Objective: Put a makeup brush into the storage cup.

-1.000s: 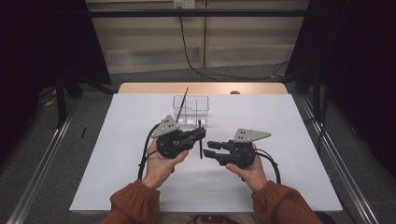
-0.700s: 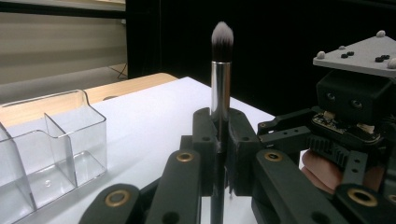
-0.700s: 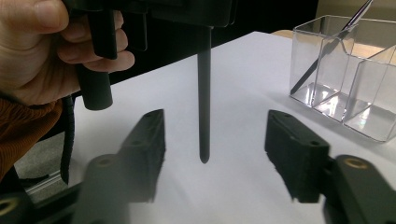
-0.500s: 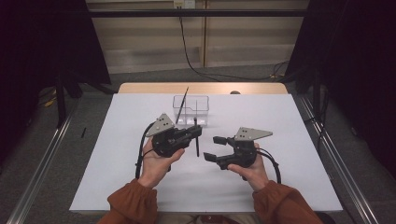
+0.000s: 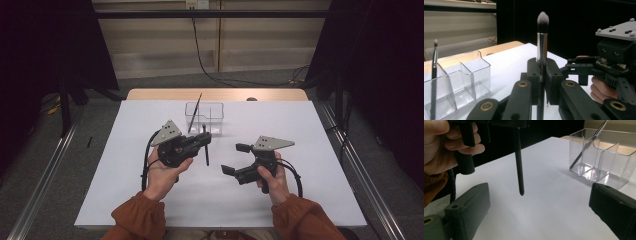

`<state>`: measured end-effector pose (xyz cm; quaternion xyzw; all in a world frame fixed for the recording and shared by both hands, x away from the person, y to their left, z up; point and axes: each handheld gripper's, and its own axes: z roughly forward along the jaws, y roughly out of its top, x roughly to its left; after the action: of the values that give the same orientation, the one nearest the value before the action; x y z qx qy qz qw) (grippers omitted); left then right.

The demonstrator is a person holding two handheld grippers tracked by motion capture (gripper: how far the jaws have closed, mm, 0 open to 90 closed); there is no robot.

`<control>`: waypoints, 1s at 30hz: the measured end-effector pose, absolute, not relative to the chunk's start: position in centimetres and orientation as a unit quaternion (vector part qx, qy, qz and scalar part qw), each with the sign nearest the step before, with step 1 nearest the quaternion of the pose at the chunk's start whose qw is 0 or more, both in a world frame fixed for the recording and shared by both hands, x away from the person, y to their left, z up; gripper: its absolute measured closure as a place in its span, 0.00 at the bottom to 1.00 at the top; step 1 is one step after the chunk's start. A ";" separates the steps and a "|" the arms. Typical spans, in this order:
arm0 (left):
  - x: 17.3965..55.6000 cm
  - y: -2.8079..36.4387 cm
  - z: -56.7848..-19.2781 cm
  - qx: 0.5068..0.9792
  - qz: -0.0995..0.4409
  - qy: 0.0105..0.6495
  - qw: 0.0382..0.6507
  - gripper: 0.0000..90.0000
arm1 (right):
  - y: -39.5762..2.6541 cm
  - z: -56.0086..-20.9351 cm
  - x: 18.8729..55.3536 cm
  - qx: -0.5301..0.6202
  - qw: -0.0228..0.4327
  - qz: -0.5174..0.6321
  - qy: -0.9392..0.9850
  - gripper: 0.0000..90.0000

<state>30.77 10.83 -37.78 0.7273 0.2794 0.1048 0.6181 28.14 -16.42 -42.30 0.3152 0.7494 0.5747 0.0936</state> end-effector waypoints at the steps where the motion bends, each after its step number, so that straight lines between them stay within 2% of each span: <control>1: 30.8 11.0 -37.7 0.726 0.106 0.281 0.618 0.93 | -16.5 -42.3 28.1 0.315 0.094 0.574 0.750 0.03; 16: 31.4 13.6 -36.8 0.728 0.122 0.294 0.607 0.93 | -19.2 -42.5 27.1 0.343 0.156 0.576 0.725 0.05; 30: 32.4 15.5 -36.1 0.724 0.139 0.309 0.602 0.93 | -23.5 -42.9 25.2 0.382 0.185 0.570 0.704 0.04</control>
<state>32.43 15.45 -36.08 0.7235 0.3086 0.1387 0.6017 25.24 -23.46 -42.95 0.3818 0.7037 0.5700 0.1845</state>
